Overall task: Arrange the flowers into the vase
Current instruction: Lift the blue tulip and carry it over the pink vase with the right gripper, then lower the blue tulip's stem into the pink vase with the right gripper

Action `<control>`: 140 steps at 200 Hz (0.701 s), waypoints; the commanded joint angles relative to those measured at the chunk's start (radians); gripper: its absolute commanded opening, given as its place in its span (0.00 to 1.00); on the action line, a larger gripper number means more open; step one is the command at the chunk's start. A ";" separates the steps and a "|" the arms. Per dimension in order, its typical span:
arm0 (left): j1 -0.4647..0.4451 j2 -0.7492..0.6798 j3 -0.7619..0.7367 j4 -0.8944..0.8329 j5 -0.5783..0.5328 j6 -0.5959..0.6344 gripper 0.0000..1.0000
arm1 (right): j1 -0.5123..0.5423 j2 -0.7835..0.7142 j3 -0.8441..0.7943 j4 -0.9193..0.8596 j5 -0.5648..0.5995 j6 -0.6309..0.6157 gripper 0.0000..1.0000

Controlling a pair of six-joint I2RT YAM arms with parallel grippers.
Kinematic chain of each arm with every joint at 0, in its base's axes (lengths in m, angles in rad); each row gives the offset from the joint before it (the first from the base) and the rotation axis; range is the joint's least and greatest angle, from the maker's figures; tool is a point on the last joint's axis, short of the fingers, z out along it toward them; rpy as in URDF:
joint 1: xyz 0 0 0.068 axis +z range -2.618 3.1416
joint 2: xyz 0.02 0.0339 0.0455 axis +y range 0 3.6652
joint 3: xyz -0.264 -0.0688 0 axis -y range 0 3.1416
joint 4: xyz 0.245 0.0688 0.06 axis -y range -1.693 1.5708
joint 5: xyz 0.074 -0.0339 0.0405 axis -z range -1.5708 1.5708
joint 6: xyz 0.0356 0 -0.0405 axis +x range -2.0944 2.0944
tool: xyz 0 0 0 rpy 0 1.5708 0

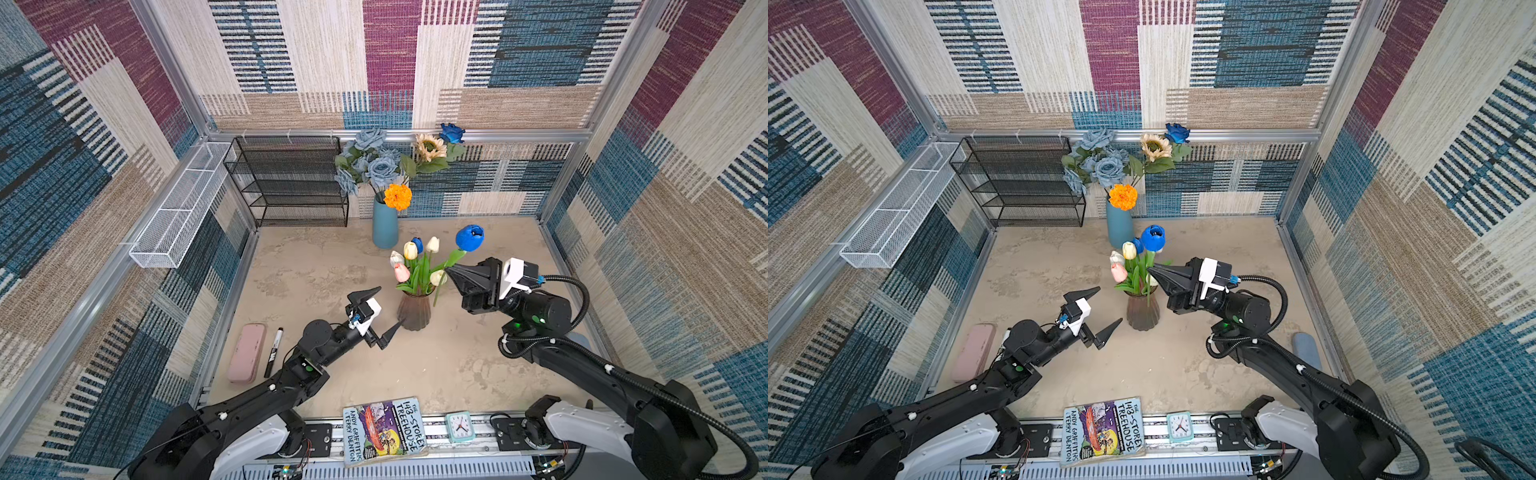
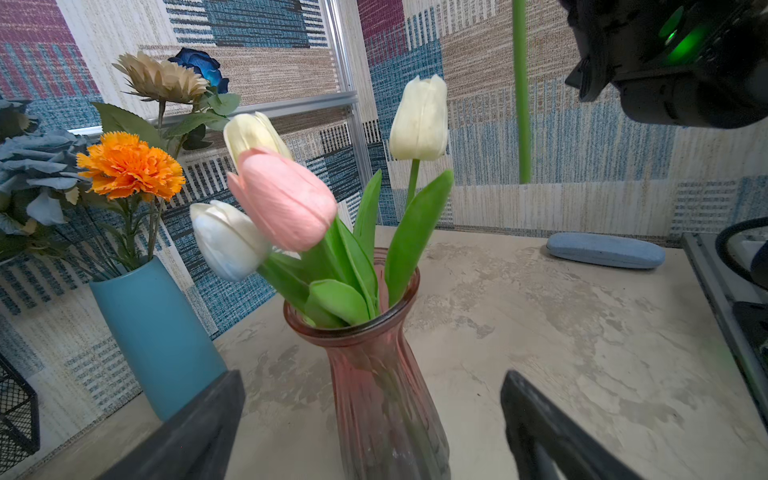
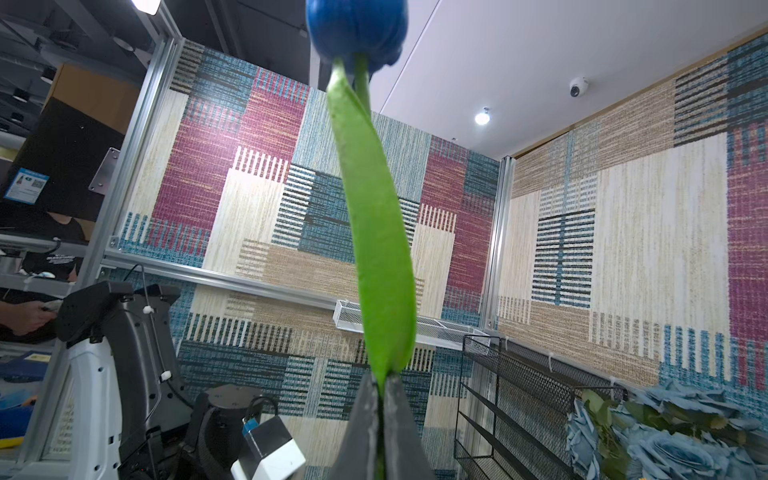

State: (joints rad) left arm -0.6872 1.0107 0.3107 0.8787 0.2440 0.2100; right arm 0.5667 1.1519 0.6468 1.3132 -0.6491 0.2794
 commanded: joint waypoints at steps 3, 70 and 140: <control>0.002 -0.007 -0.001 0.048 0.016 0.002 0.99 | 0.041 0.053 0.003 0.094 0.165 -0.078 0.00; 0.003 -0.053 -0.020 0.009 -0.002 0.015 0.99 | 0.093 0.162 0.004 0.120 0.372 -0.231 0.00; 0.003 -0.080 -0.046 0.001 -0.022 0.016 0.99 | 0.105 0.197 0.022 -0.006 0.433 -0.399 0.00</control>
State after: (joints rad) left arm -0.6849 0.9352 0.2726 0.8673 0.2359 0.2131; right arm 0.6704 1.3422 0.6498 1.3571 -0.2516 -0.0307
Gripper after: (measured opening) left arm 0.988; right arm 0.064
